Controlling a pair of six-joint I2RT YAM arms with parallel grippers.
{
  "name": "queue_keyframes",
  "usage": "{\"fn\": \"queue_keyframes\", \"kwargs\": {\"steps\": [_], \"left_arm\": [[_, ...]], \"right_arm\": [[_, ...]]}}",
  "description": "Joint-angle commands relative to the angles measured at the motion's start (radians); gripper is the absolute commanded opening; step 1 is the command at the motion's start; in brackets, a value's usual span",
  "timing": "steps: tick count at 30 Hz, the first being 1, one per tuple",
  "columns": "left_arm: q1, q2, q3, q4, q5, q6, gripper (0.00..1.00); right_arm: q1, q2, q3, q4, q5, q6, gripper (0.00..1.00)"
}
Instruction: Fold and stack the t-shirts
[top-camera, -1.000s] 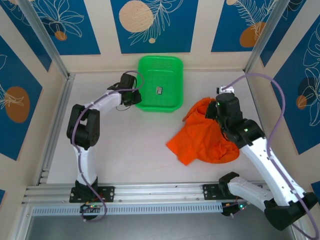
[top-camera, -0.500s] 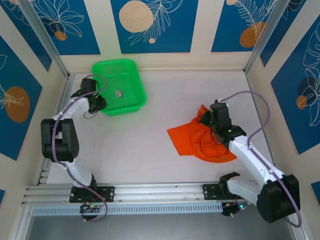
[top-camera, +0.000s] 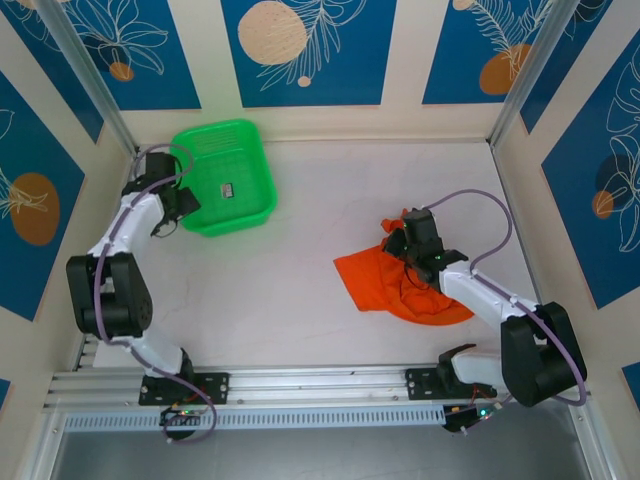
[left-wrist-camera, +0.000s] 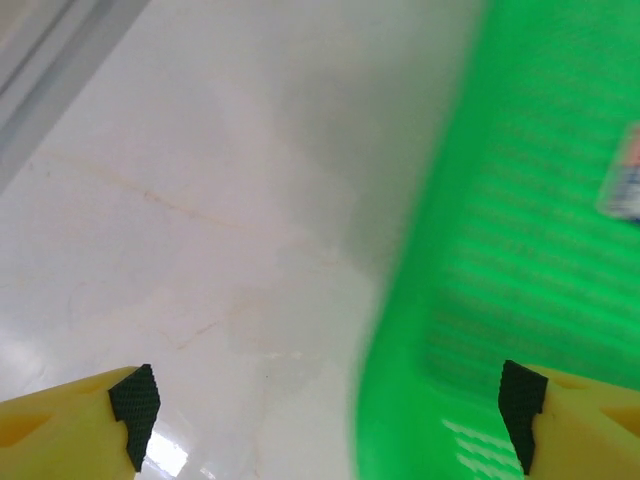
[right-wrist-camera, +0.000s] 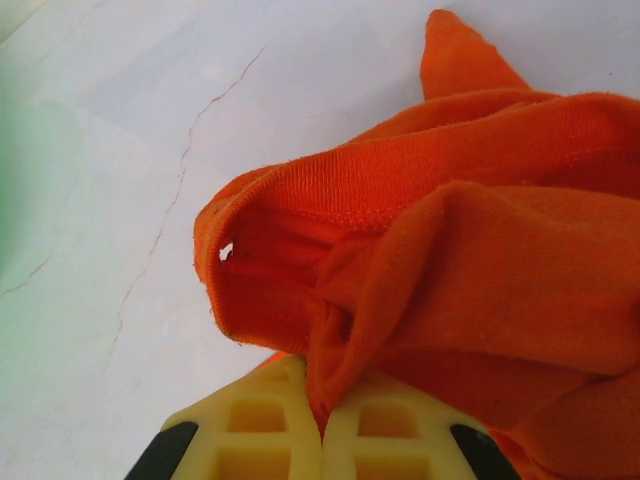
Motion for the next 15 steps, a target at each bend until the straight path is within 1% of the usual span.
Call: {"fn": "queue_keyframes", "kwargs": {"steps": [1, 3, 6, 10, 12, 13, 15], "left_arm": [[-0.181, -0.022, 0.185, -0.086, -0.065, 0.011, 0.90], [-0.293, 0.064, 0.320, -0.172, -0.106, 0.026, 0.90], [-0.398, 0.197, 0.447, -0.213, -0.098, 0.026, 0.90], [-0.461, 0.392, 0.613, -0.279, -0.087, 0.011, 0.89], [-0.478, 0.485, 0.705, -0.318, -0.083, 0.008, 0.87], [-0.482, 0.523, 0.741, -0.333, -0.087, 0.011, 0.86], [-0.488, 0.595, 0.818, -0.379, -0.128, 0.005, 0.85]], "right_arm": [[0.014, -0.010, 0.015, 0.019, -0.013, 0.005, 0.00], [0.020, -0.016, 0.008, 0.021, 0.002, 0.003, 0.00], [0.024, -0.014, 0.005, 0.022, 0.023, 0.000, 0.00], [0.028, -0.010, 0.010, 0.015, 0.030, -0.005, 0.00], [0.027, -0.013, 0.011, 0.014, 0.027, -0.007, 0.00], [0.029, -0.014, 0.011, 0.014, 0.027, -0.009, 0.00], [0.029, -0.014, 0.011, 0.015, 0.024, -0.009, 0.00]]}}
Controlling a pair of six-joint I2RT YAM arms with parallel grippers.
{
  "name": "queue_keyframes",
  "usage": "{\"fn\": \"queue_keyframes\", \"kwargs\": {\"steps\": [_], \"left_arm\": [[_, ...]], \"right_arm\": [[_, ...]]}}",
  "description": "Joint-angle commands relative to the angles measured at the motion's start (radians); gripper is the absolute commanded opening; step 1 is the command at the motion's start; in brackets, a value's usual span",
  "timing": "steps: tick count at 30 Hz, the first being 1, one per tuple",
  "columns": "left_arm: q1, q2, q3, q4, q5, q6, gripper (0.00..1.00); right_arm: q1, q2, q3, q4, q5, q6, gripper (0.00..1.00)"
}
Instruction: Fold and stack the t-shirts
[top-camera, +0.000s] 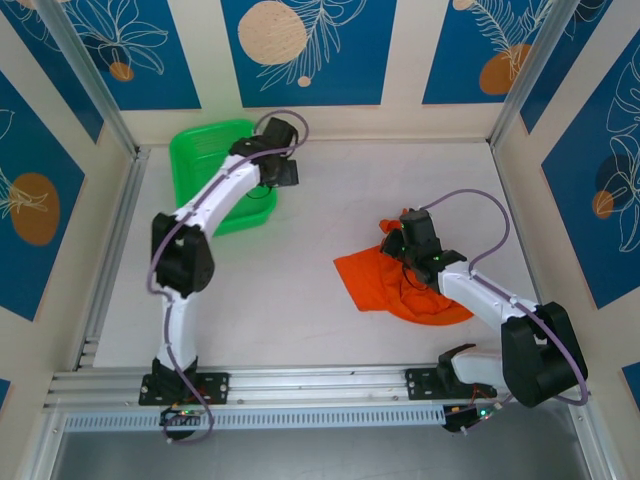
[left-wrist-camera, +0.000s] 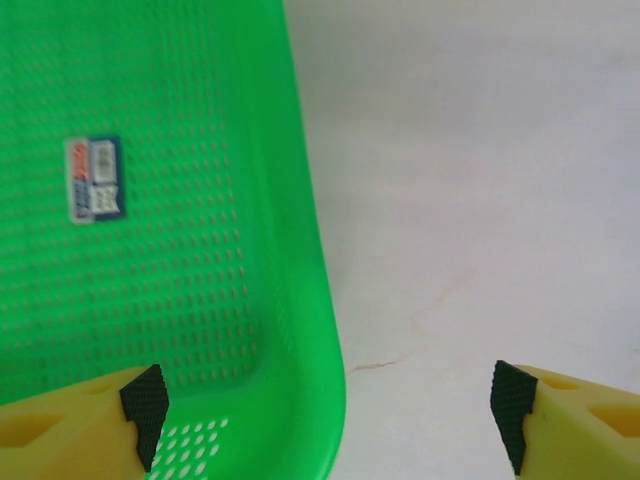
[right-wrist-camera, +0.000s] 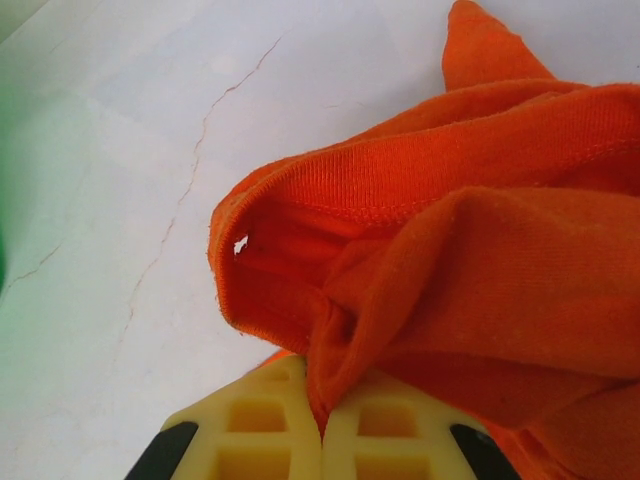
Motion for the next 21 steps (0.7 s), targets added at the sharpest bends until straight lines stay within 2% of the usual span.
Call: {"fn": "queue_keyframes", "kwargs": {"steps": [1, 4, 7, 15, 20, 21], "left_arm": [[-0.007, 0.085, 0.111, -0.150, -0.074, -0.003, 0.85], [-0.005, 0.135, 0.134, -0.149, -0.064, 0.016, 0.80], [0.004, 0.175, 0.158, -0.182, -0.085, 0.052, 0.70], [0.154, 0.081, -0.037, -0.106, -0.096, 0.193, 0.26], [0.252, 0.042, -0.106, -0.056, -0.089, 0.287, 0.23], [0.273, 0.041, -0.098, -0.076, -0.096, 0.291, 0.18]], "right_arm": [[0.007, -0.010, 0.010, 0.015, 0.020, -0.008, 0.00], [0.007, -0.009, 0.012, 0.012, 0.015, -0.011, 0.00], [0.007, -0.013, 0.015, 0.007, 0.017, -0.012, 0.00], [0.009, -0.017, 0.011, 0.001, 0.016, -0.002, 0.00], [0.011, -0.014, 0.009, 0.005, 0.011, 0.002, 0.00], [0.009, -0.014, 0.010, 0.006, 0.009, 0.002, 0.00]]}}
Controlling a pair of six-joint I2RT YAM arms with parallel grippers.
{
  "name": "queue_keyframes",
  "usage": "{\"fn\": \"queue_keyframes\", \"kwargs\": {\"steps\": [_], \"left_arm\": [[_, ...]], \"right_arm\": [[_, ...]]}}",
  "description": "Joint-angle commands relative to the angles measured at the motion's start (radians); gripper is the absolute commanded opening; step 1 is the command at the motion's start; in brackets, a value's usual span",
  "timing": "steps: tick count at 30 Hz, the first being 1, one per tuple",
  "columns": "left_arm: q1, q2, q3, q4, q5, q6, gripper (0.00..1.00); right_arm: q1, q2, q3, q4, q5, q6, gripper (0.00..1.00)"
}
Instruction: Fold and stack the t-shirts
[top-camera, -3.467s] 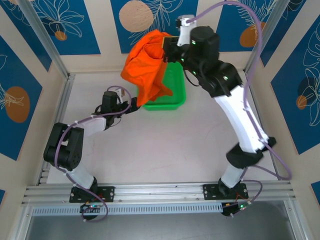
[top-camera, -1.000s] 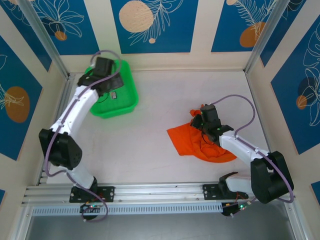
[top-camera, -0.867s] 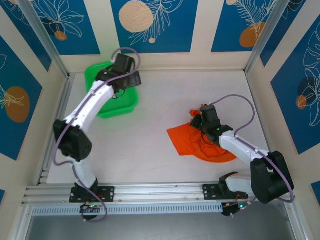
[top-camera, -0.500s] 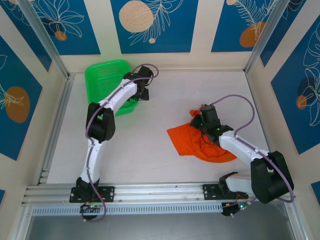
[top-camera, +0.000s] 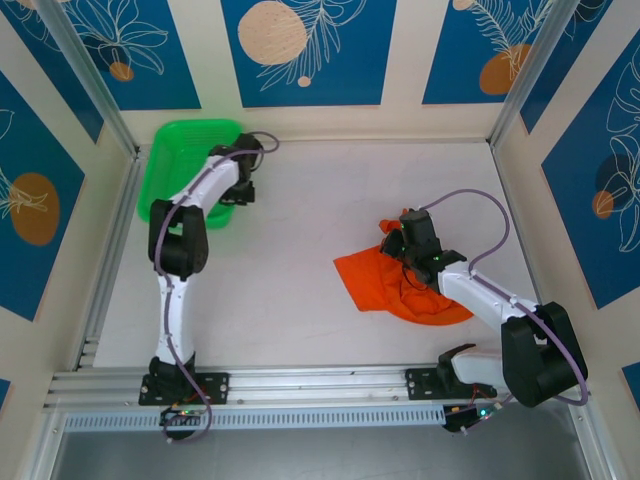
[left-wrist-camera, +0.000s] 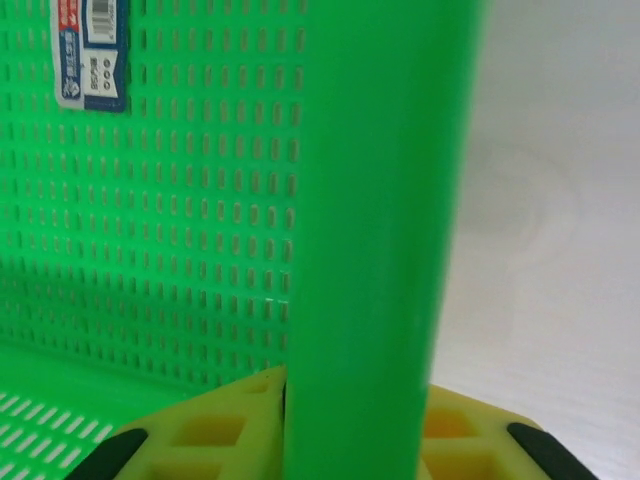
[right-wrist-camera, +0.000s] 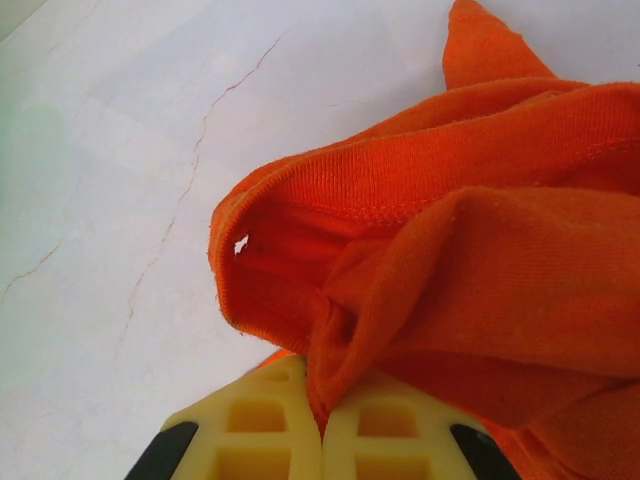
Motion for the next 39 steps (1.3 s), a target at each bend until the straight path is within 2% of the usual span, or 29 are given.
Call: {"fn": "queue_keyframes", "kwargs": {"steps": [1, 6, 10, 14, 16, 21, 23, 27, 30, 35, 39], "left_arm": [[0.065, -0.063, -0.009, -0.015, -0.035, 0.055, 0.13], [0.128, -0.115, -0.085, 0.083, -0.058, 0.183, 0.09], [0.146, -0.100, -0.095, 0.131, -0.101, 0.288, 0.03], [0.160, -0.102, -0.119, 0.200, -0.086, 0.372, 0.03], [0.160, -0.102, -0.130, 0.221, -0.115, 0.394, 0.03], [0.168, -0.047, -0.072, 0.192, -0.204, 0.389, 0.16], [0.178, -0.026, -0.037, 0.164, -0.229, 0.366, 0.27], [0.201, 0.000, 0.020, 0.120, -0.218, 0.297, 0.28], [0.206, 0.020, 0.074, 0.078, -0.208, 0.272, 0.33], [0.203, -0.004, 0.095, 0.062, -0.158, 0.249, 0.54], [0.188, -0.069, 0.115, 0.029, -0.099, 0.218, 0.76]], "right_arm": [[0.008, -0.014, 0.009, 0.004, 0.009, 0.002, 0.00], [0.008, -0.018, 0.010, 0.004, 0.000, 0.005, 0.00], [0.009, -0.019, 0.007, 0.010, -0.005, 0.010, 0.00], [0.009, -0.014, 0.007, 0.013, -0.017, 0.013, 0.00], [0.008, -0.015, 0.008, 0.014, -0.021, 0.013, 0.00], [0.008, -0.014, 0.007, 0.016, -0.022, 0.014, 0.00], [0.008, -0.013, 0.006, 0.017, -0.024, 0.014, 0.00], [0.008, -0.012, 0.007, 0.015, -0.023, 0.011, 0.00], [0.009, -0.015, 0.009, 0.012, -0.017, 0.008, 0.00], [0.008, -0.015, 0.008, 0.010, -0.009, 0.004, 0.00], [0.008, -0.015, 0.011, 0.005, -0.007, 0.002, 0.00]]}}
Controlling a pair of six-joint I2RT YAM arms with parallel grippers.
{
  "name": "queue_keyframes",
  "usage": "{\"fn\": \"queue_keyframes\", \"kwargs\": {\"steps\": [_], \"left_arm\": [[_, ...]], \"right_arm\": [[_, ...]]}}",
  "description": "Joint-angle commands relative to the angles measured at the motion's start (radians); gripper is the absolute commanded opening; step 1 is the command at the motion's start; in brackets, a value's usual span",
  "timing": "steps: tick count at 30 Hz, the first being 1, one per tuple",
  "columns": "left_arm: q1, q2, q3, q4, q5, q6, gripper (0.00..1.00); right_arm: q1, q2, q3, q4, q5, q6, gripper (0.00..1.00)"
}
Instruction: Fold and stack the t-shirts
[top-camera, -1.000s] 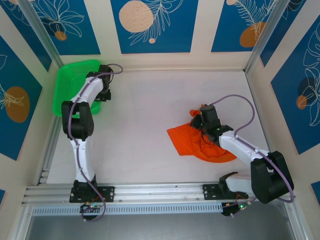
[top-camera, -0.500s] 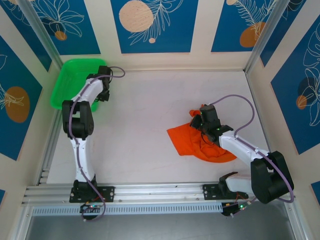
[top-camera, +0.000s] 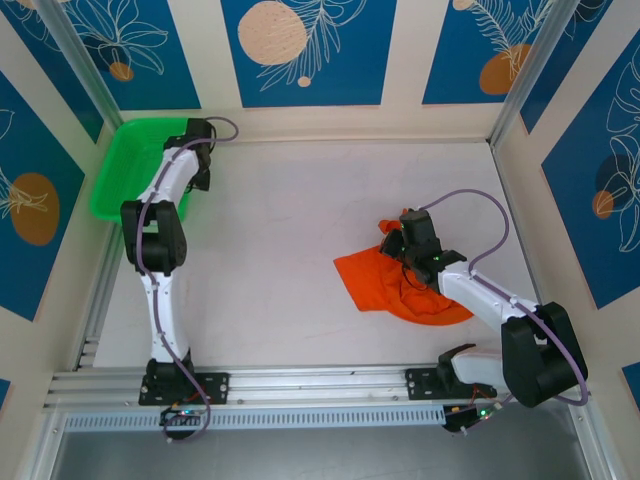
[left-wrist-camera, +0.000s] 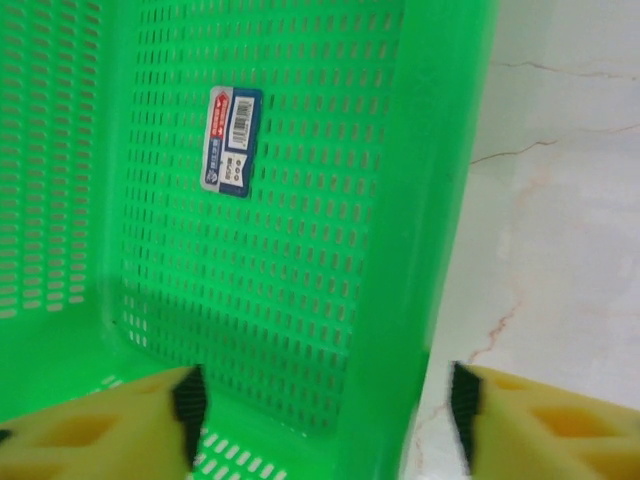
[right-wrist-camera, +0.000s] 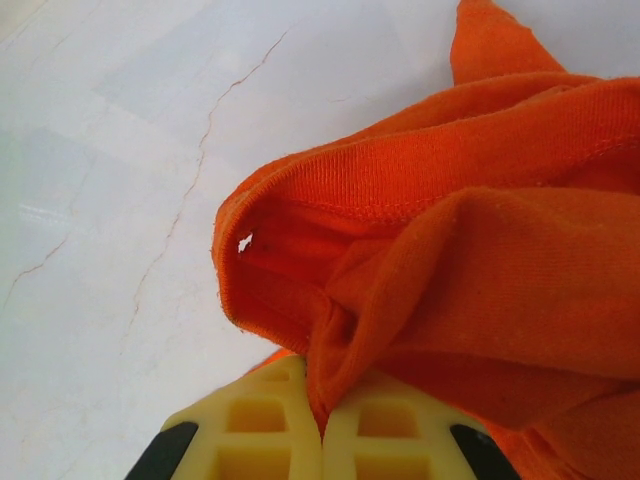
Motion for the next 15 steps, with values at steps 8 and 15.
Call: {"fn": "queue_keyframes", "kwargs": {"steps": [8, 15], "left_arm": [[-0.151, -0.357, 0.000, -0.094, 0.184, -0.192, 1.00], [-0.311, -0.728, -0.615, 0.353, 0.617, -0.558, 1.00]], "right_arm": [[0.013, -0.061, 0.039, -0.054, 0.023, -0.029, 0.00], [-0.019, -0.109, 0.175, -0.214, -0.072, -0.077, 0.00]]}}
